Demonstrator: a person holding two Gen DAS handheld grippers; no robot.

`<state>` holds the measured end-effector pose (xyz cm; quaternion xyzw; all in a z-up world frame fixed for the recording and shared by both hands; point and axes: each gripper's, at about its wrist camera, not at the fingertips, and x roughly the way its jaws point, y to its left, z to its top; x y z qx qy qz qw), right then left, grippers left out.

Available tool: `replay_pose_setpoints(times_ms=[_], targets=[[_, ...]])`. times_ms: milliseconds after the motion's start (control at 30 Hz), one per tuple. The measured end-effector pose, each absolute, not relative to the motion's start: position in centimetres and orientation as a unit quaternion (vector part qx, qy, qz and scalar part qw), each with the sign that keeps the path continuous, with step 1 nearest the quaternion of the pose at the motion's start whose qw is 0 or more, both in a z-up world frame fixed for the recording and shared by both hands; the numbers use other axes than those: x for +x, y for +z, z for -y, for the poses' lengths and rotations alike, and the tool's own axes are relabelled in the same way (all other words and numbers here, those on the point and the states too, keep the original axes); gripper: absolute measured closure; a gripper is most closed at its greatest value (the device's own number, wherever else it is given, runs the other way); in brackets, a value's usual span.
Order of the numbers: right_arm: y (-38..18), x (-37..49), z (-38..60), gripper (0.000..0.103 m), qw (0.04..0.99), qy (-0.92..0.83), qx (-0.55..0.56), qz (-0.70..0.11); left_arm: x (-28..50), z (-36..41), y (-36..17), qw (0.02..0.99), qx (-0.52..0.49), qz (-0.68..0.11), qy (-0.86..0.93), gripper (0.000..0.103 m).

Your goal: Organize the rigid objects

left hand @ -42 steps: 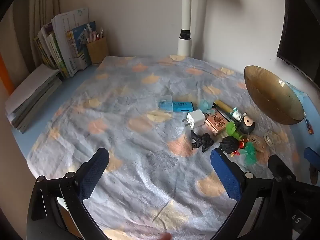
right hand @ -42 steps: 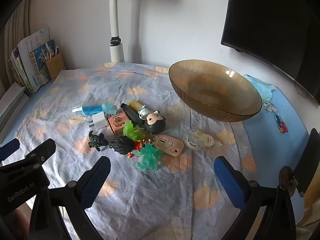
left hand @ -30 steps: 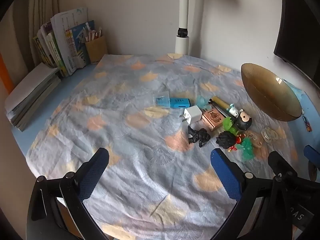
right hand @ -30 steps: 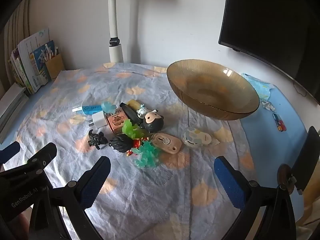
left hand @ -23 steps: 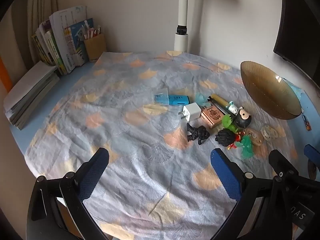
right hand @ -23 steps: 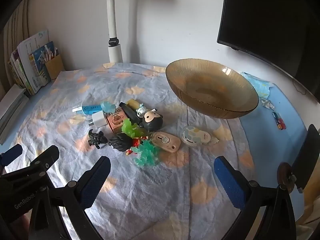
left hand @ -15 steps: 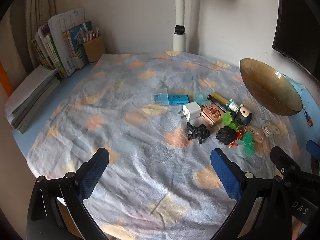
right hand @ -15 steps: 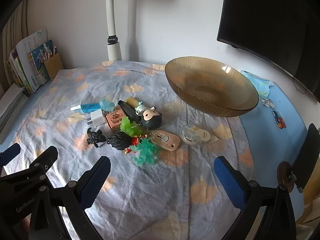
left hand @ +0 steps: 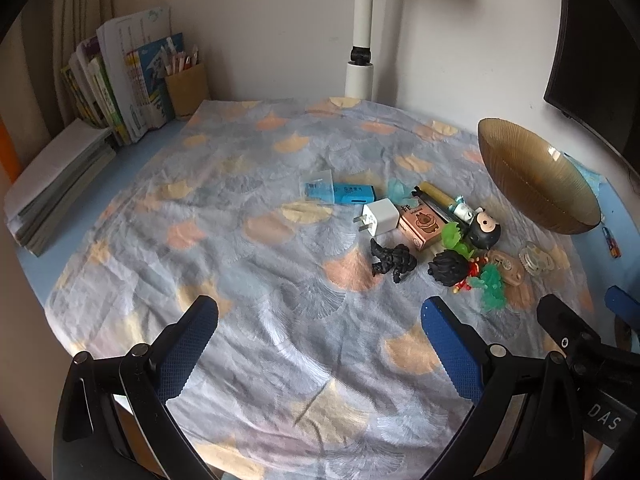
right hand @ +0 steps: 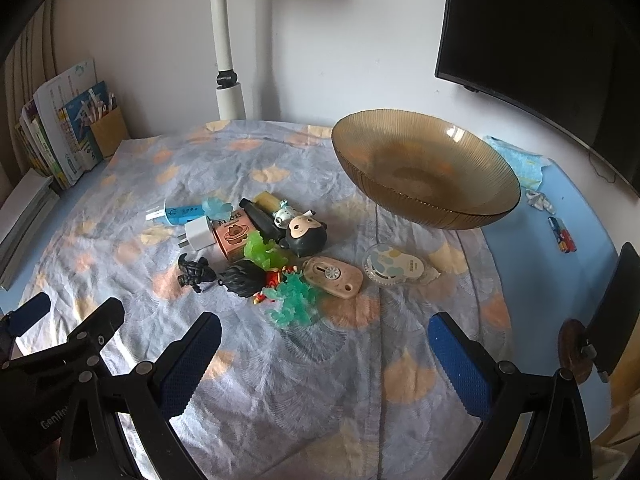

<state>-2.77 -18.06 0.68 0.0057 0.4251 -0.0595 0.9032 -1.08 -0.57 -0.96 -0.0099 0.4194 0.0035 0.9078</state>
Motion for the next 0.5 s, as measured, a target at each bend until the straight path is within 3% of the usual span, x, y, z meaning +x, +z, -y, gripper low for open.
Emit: replay_pose_setpoints(times_ms=[500], targets=[[0.42,-2.74,18.36,0.0,0.901,-0.055,0.019,-0.429,-0.83,0.51,-1.6,0.9,-0.026,-0.435,-0.016,0.003]])
